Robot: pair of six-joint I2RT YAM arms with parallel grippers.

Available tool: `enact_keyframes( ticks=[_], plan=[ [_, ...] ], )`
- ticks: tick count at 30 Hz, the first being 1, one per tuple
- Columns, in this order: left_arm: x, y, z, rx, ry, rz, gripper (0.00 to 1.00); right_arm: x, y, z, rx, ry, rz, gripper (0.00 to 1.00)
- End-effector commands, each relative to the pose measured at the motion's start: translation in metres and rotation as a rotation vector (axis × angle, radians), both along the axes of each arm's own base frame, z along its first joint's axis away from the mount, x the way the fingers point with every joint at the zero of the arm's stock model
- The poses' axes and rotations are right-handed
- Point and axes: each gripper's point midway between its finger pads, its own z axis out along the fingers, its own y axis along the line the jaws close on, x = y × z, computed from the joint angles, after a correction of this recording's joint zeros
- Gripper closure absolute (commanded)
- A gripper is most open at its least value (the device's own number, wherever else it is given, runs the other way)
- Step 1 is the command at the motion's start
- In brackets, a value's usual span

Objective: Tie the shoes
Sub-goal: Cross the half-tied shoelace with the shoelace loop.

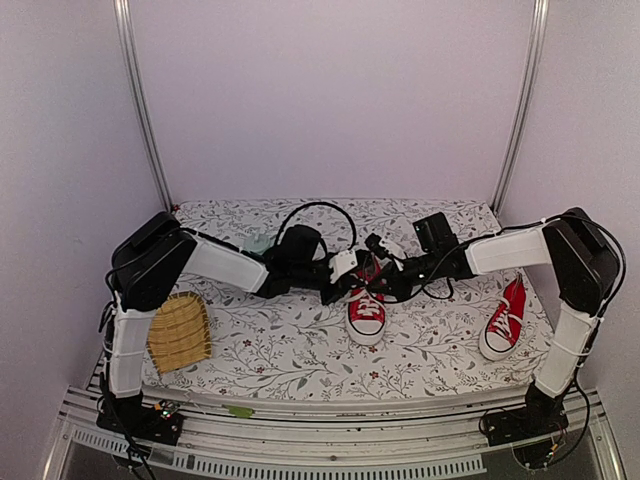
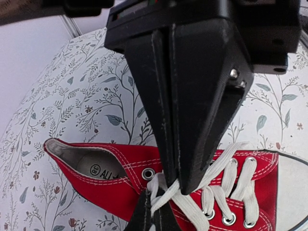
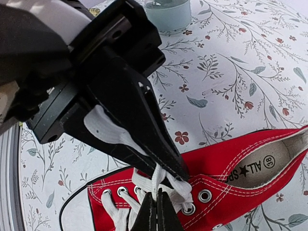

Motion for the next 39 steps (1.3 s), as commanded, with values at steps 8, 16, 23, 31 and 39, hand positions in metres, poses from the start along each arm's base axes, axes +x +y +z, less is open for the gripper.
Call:
enact_keyframes(
  ticks=[8,16,23,31,39],
  plan=[
    [-0.007,0.01,0.012,0.058,-0.16,-0.129,0.58,0.008,-0.003,0.02,0.01,-0.028,-0.026,0.99],
    [0.001,0.007,0.009,0.137,-0.331,-0.126,0.57,0.009,-0.005,0.025,0.017,-0.034,-0.023,0.99],
    [-0.001,-0.002,0.022,0.058,-0.352,-0.108,0.6,0.008,-0.004,0.026,0.017,-0.033,-0.012,0.99],
    [-0.004,-0.008,0.032,-0.024,-0.326,-0.105,0.7,0.008,-0.004,0.028,0.021,-0.031,-0.008,0.98],
    [-0.003,-0.01,0.029,-0.034,-0.314,-0.103,0.74,0.008,-0.004,0.033,0.028,-0.04,-0.006,0.97]
  ],
)
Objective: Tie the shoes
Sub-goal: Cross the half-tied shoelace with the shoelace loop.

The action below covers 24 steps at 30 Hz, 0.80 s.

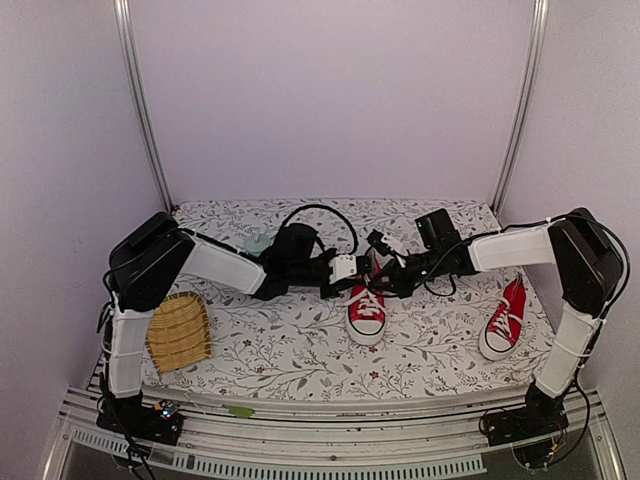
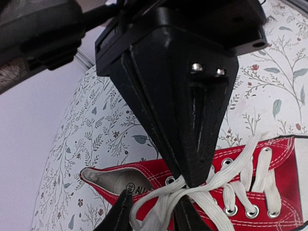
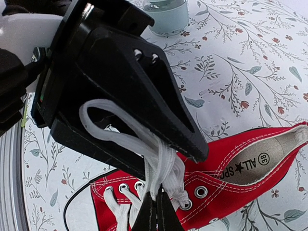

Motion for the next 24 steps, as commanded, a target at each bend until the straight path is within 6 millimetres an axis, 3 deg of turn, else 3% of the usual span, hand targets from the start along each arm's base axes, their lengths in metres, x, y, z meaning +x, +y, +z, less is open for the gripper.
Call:
enact_keyframes(
  ticks=[1,10,12,15,20,24],
  plan=[
    [-0.0058,-0.0066,0.0085,-0.042,0.001,-0.018,0.77,0.0043,0.0024,0.0269,0.037,-0.048,0.011,0.97],
    [-0.0058,-0.006,0.0048,-0.035,0.012,-0.013,0.9,0.0037,0.0026,0.0308,0.044,-0.051,0.013,0.94],
    [-0.006,-0.0057,0.0034,-0.03,0.019,-0.01,0.89,0.0059,0.0014,0.0323,0.045,-0.054,0.005,0.93],
    [-0.0066,-0.0043,0.0009,-0.024,0.027,-0.008,0.81,0.0103,-0.0018,0.0341,0.046,-0.051,-0.015,0.9],
    [-0.0055,-0.0039,0.0006,-0.023,0.026,-0.002,0.8,0.0122,-0.0058,0.0312,0.039,-0.037,-0.031,0.89],
    [-0.0053,-0.0057,0.0026,-0.034,0.029,-0.002,0.78,0.0105,-0.0043,0.0319,0.049,-0.028,-0.019,0.96]
  ],
)
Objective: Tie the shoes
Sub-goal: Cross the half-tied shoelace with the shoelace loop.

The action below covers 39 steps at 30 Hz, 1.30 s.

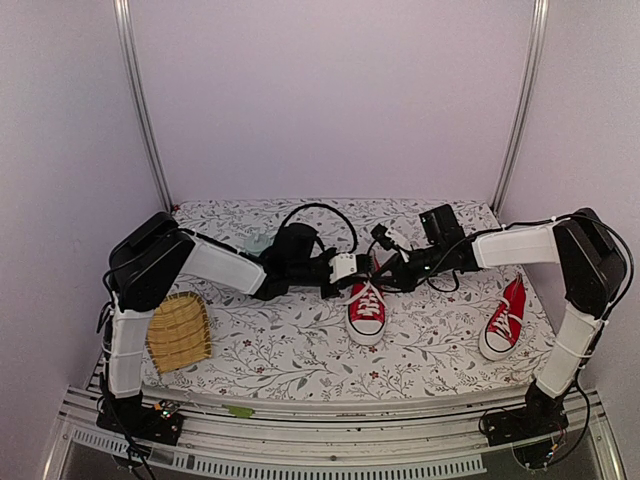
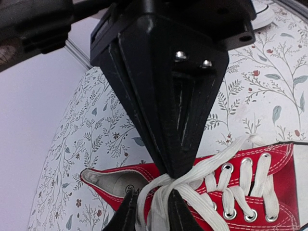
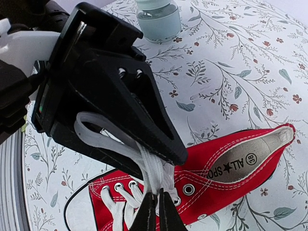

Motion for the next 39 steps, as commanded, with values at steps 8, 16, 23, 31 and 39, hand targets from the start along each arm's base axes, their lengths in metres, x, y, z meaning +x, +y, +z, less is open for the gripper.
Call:
enact_keyframes(
  ticks=[8,16,23,31,39],
  plan=[
    [-0.01,-0.002,-0.005,0.001,0.047,-0.03,0.75,0.001,0.005,0.019,0.042,-0.008,0.026,0.99],
    [-0.015,-0.002,-0.003,-0.022,0.108,-0.061,0.72,0.0,0.002,0.02,0.032,-0.021,0.018,0.99],
    [-0.015,-0.004,0.0,-0.034,0.121,-0.062,0.71,0.0,0.0,0.022,0.028,-0.033,0.016,0.99],
    [-0.01,-0.003,0.005,-0.061,0.142,-0.039,0.69,0.0,-0.002,0.021,0.023,-0.039,0.012,0.99],
    [-0.005,-0.003,0.009,-0.089,0.144,-0.015,0.71,-0.003,-0.005,0.021,0.018,-0.037,0.006,0.99]
  ],
)
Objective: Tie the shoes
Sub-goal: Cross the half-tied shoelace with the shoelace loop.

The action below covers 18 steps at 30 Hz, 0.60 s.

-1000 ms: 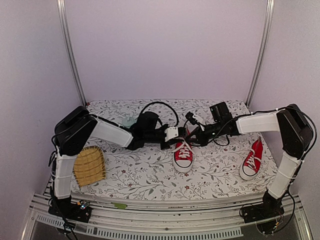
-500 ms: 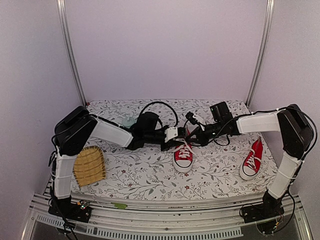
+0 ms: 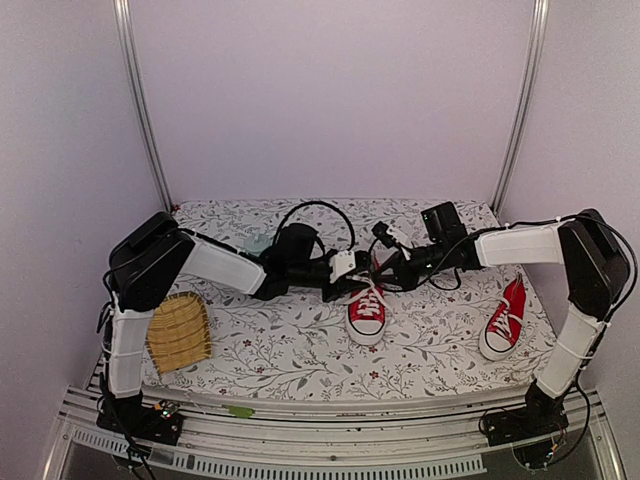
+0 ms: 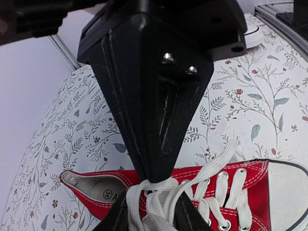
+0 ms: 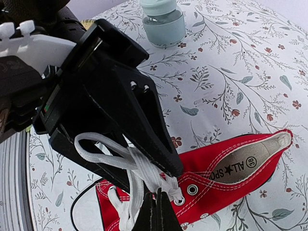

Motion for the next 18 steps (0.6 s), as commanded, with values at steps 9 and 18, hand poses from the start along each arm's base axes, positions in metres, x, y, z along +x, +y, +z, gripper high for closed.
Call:
enact_keyframes(
  ticks=[9,18],
  plan=[
    [0.01,0.0,0.005,-0.033,-0.004,0.034,0.74,-0.001,-0.005,0.011,0.018,-0.018,-0.009,0.95],
    [0.013,0.005,-0.003,0.013,-0.028,0.048,0.74,0.006,0.007,0.003,0.074,0.038,-0.001,0.82]
  ],
)
